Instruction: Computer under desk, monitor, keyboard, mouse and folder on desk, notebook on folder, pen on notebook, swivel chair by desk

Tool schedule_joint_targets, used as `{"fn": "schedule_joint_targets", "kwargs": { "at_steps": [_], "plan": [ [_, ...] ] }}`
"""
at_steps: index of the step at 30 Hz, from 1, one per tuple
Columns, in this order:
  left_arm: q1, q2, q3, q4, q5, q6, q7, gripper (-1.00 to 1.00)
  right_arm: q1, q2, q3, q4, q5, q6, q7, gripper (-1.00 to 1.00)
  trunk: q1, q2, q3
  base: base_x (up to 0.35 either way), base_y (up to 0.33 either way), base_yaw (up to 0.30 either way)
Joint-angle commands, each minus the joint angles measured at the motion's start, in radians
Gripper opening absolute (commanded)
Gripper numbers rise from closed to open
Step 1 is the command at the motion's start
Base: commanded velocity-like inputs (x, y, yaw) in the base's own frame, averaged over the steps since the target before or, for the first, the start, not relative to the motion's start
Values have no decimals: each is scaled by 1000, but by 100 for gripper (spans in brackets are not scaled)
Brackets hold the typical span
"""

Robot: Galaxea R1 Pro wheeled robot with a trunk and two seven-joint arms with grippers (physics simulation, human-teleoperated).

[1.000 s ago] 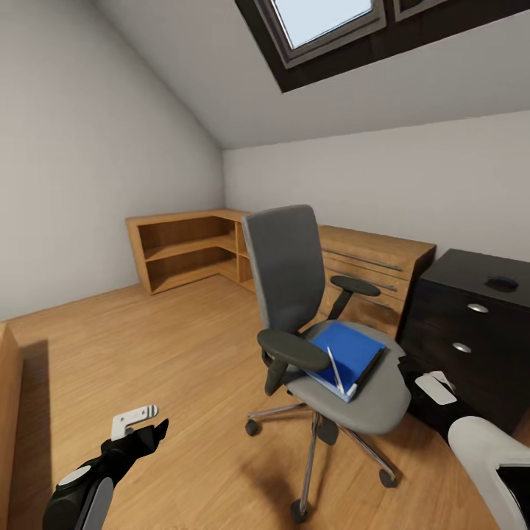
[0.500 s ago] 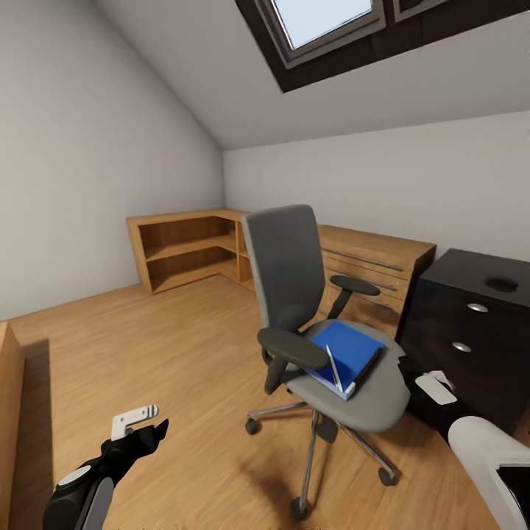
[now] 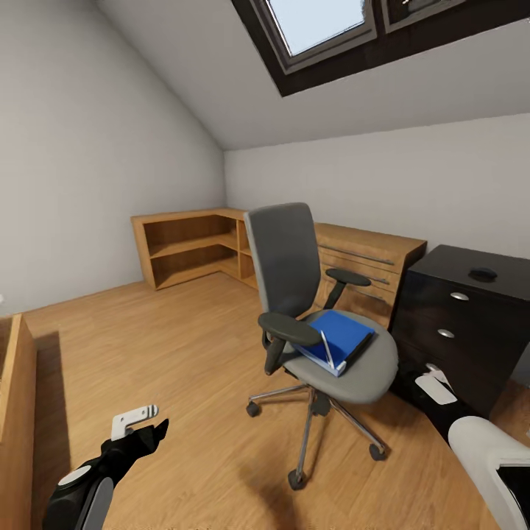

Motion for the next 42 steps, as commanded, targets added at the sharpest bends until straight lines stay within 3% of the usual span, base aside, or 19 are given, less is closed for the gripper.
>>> {"fn": "schedule_joint_targets", "kwargs": {
  "at_steps": [1,22,42],
  "plan": [
    [-1,-1,1,-1,11,5,6,100,0,-1,7,-1,-10,-4,-6,100,0,0,-1,-142,0,0],
    [-1,-1,1,-1,11,5,6,100,0,6,10,6,-13,-3,-5,100,0,0,-1,-69,0,10],
    [-1,-1,1,-1,11,5,6,100,0,16,8,6,-13,-3,-5,100,0,0,-1,-1,0,173]
  ]
}}
